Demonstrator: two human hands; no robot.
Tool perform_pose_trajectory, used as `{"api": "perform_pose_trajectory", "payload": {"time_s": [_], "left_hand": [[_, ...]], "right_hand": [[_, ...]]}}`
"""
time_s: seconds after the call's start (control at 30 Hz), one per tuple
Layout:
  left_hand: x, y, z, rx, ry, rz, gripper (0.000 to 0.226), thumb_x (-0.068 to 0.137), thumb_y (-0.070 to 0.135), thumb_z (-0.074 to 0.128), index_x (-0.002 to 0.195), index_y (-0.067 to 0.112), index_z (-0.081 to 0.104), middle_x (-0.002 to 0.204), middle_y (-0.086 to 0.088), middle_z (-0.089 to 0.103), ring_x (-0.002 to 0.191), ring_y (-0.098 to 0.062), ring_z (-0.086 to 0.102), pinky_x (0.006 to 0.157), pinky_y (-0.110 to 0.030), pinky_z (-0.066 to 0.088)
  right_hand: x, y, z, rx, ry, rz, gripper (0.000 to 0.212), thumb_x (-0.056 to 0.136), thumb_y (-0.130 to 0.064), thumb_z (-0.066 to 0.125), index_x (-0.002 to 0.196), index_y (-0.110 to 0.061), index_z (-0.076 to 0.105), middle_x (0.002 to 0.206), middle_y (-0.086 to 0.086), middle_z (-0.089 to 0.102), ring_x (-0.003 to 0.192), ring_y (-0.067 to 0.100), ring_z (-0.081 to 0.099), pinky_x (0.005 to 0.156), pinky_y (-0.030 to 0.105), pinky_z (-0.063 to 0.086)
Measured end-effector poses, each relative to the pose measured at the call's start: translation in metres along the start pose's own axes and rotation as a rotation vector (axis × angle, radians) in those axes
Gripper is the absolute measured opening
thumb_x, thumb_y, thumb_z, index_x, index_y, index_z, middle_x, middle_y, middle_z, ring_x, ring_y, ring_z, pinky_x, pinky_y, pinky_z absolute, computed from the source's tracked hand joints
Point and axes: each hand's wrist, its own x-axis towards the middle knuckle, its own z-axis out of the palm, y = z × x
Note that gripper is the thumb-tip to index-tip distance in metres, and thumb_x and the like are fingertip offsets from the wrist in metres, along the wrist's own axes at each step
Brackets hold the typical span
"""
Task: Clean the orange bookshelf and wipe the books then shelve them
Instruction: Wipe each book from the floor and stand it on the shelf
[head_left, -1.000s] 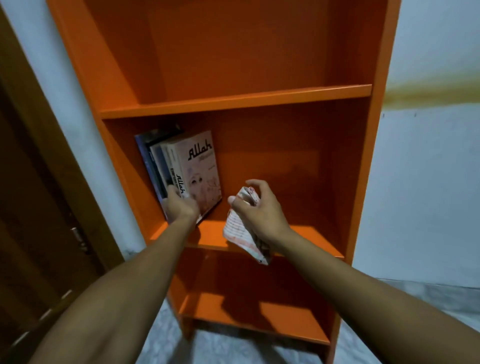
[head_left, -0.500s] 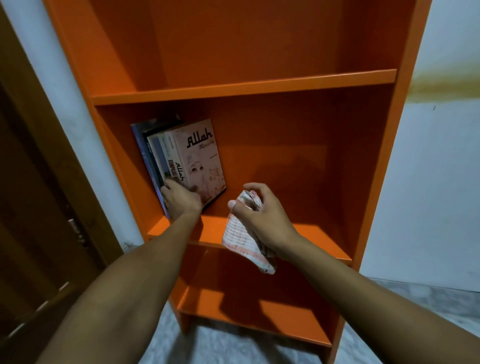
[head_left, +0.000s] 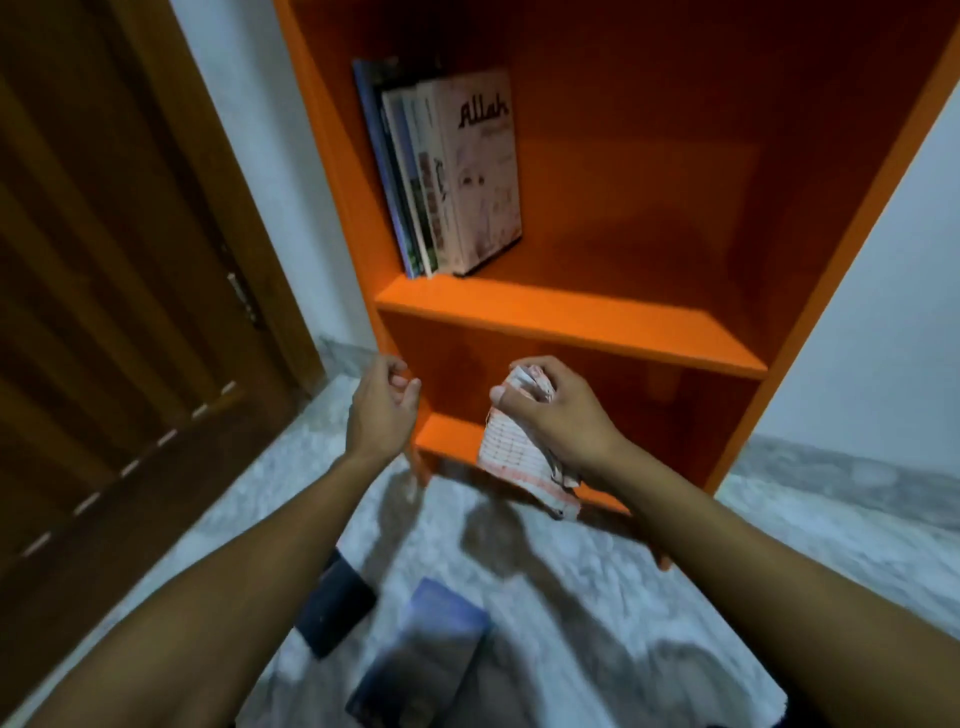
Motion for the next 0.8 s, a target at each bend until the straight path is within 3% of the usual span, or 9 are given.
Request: {"api": "perform_pose_trajectory", "payload": {"time_s": [0.13,0.3,0.4,0.5,0.63,0.8], "left_hand": [[-0.071,-0.061,0.005,0.008,-0.242,-0.248,0.030,0.097,0.031,0.062,0.121,0.018,0.049,0.099,-0.005,0.059,0.087,-0.023,0.060,0.072,-0.036,0.046],[-0.159,-0.123,0.028,0.017,-0.421,-0.567,0.049,0.092,0.031,0.068,0.133,0.016,0.045,0.112,-0.007,0.054,0.098,-0.027,0.060,0.078,-0.036,0.049],[-0.202,-0.155,0.041,0.048,-0.544,-0.707,0.079,0.076,0.042,0.076,0.142,0.016,0.039,0.134,-0.016,0.053,0.115,-0.034,0.059,0.093,-0.041,0.053],[-0.234,-0.177,0.049,0.230,-0.673,-0.707,0.086,0.082,0.043,0.073,0.149,0.007,0.033,0.142,-0.022,0.049,0.127,-0.041,0.052,0.099,-0.043,0.047],[-0.261,-0.198,0.057,0.397,-0.761,-0.735,0.076,0.096,0.048,0.052,0.156,0.015,0.020,0.155,-0.022,0.032,0.136,-0.043,0.039,0.107,-0.050,0.038],[-0.266,-0.201,0.059,0.517,-0.759,-0.775,0.071,0.096,0.038,0.055,0.154,0.017,0.019,0.149,-0.021,0.034,0.134,-0.044,0.037,0.105,-0.054,0.036]], "right_hand": [[-0.027,0.036,0.014,-0.072,-0.090,0.082,0.039,0.083,-0.041,0.076,0.115,-0.023,0.060,0.105,0.002,0.066,0.082,0.015,0.061,0.069,0.033,0.047],[-0.054,0.078,0.027,-0.118,-0.110,0.169,0.029,0.088,-0.029,0.074,0.104,-0.011,0.059,0.082,0.002,0.059,0.067,0.014,0.052,0.062,0.029,0.040],[-0.064,0.099,0.031,-0.130,-0.122,0.228,0.031,0.088,-0.027,0.074,0.104,-0.006,0.059,0.084,0.010,0.060,0.070,0.018,0.054,0.062,0.032,0.042],[-0.064,0.108,0.030,-0.134,-0.133,0.258,0.030,0.087,-0.028,0.075,0.106,-0.010,0.059,0.088,0.012,0.062,0.074,0.021,0.056,0.062,0.034,0.045],[-0.061,0.114,0.030,-0.120,-0.159,0.282,0.031,0.087,-0.029,0.075,0.108,-0.013,0.058,0.091,0.022,0.063,0.074,0.026,0.057,0.063,0.039,0.045],[-0.060,0.123,0.034,-0.120,-0.161,0.304,0.034,0.087,-0.031,0.075,0.111,-0.014,0.059,0.094,0.010,0.067,0.079,0.027,0.063,0.071,0.041,0.052]]}}
